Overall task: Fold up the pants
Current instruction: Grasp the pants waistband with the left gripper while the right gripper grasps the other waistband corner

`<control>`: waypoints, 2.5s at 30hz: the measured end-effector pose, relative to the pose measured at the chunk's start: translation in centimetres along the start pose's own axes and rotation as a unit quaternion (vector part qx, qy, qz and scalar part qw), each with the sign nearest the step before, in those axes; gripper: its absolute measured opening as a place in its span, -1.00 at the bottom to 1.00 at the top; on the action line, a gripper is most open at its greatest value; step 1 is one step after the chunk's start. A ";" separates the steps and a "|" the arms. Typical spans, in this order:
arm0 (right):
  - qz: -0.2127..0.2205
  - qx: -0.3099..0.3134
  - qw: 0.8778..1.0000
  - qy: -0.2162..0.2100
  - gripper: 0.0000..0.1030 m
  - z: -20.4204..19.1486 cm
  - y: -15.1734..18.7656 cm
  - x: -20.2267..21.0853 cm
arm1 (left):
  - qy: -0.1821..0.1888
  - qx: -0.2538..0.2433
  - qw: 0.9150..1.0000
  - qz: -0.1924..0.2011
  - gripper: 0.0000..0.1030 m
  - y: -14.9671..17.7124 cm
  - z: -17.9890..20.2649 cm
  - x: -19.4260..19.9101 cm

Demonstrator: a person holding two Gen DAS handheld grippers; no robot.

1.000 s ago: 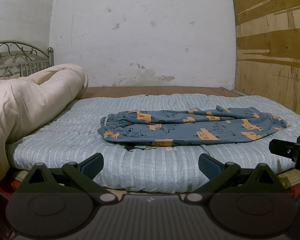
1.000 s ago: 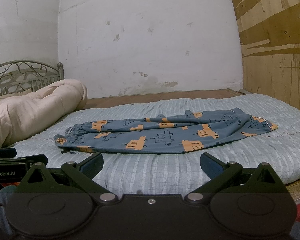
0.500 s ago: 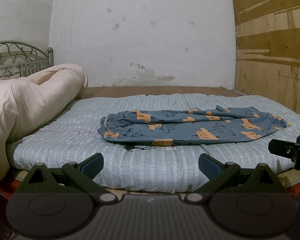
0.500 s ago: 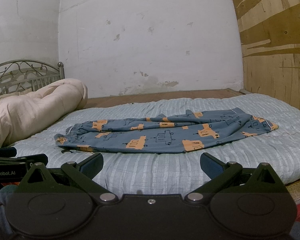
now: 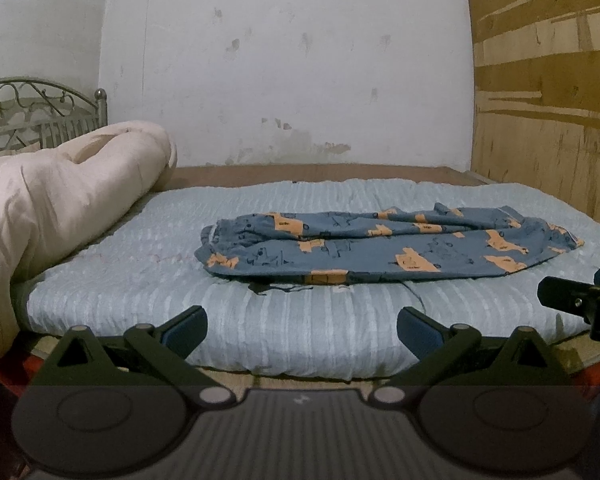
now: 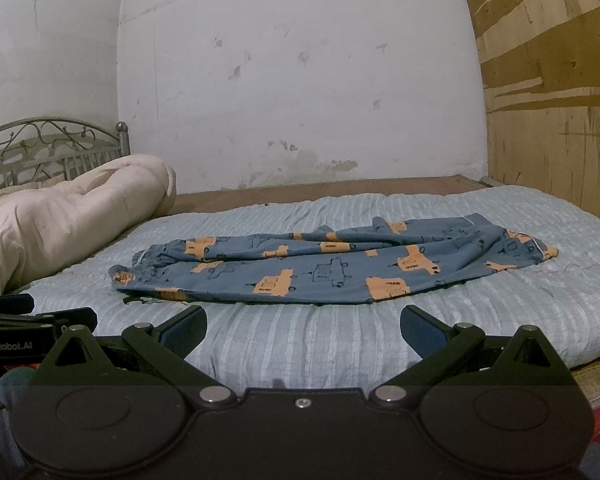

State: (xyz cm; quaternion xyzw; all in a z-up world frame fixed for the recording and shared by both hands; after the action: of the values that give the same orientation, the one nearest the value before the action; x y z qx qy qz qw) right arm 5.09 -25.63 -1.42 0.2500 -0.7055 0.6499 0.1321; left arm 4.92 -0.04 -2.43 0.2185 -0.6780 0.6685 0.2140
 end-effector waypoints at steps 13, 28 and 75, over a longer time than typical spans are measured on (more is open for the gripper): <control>-0.041 0.033 0.996 -0.076 0.99 1.9 -2.2 -4.2 | -0.024 -0.012 0.998 -0.058 0.99 -4.8 -3.4 -4.8; -0.157 0.171 0.958 -0.168 0.99 9.9 -19.2 -25.3 | 0.004 -0.090 0.995 -0.051 0.99 -20.7 -10.4 -23.9; -0.127 0.335 0.931 -0.064 -1.00 1.9 -25.4 -40.4 | 0.016 -0.144 0.981 -0.129 -1.00 -25.9 -7.9 -36.7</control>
State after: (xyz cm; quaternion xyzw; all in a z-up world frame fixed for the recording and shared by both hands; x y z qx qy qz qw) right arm 52.62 -20.98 -0.74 0.4081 -0.4156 0.8092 0.0769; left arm 49.82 7.92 -2.59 0.2597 -0.7300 0.5339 0.3385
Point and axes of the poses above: each gripper's, at about its wrist camera, not at the fingertips, and x roughly against the way its jaws point, z to its right, y to its underside, the point moved 5 cm from there along -x, roughly the way its jaws point, and after that the axes turned 11 degrees about -z, right-handed, at the moved point
